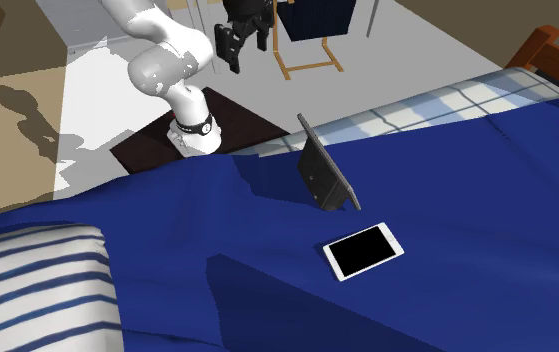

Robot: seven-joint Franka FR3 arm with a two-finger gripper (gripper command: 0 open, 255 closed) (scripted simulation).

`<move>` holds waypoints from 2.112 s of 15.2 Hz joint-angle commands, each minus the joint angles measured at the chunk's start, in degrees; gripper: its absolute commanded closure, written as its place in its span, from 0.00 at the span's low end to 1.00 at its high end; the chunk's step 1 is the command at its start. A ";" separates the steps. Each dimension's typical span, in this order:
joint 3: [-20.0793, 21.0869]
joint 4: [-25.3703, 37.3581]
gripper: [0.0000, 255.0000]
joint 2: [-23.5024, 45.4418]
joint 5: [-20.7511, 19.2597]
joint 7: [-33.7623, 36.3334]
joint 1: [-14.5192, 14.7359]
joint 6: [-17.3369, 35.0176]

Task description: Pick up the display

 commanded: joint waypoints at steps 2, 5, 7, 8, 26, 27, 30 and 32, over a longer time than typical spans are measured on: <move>0.01 -0.44 0.00 1.17 1.14 1.60 -0.58 2.31; 0.00 -1.44 0.00 4.92 4.48 6.05 -2.20 9.28; -0.05 -1.86 0.00 7.61 6.67 8.74 -3.16 13.96; -0.10 -2.00 0.00 9.01 7.75 10.01 -3.59 16.29; -0.88 -5.97 1.00 21.52 17.29 15.47 -5.62 38.59; -0.88 -5.95 1.00 21.53 17.28 15.47 -5.62 38.57; -0.87 -5.92 1.00 21.55 17.28 15.48 -5.62 38.57; -0.87 -5.93 1.00 21.53 17.28 15.49 -5.61 38.56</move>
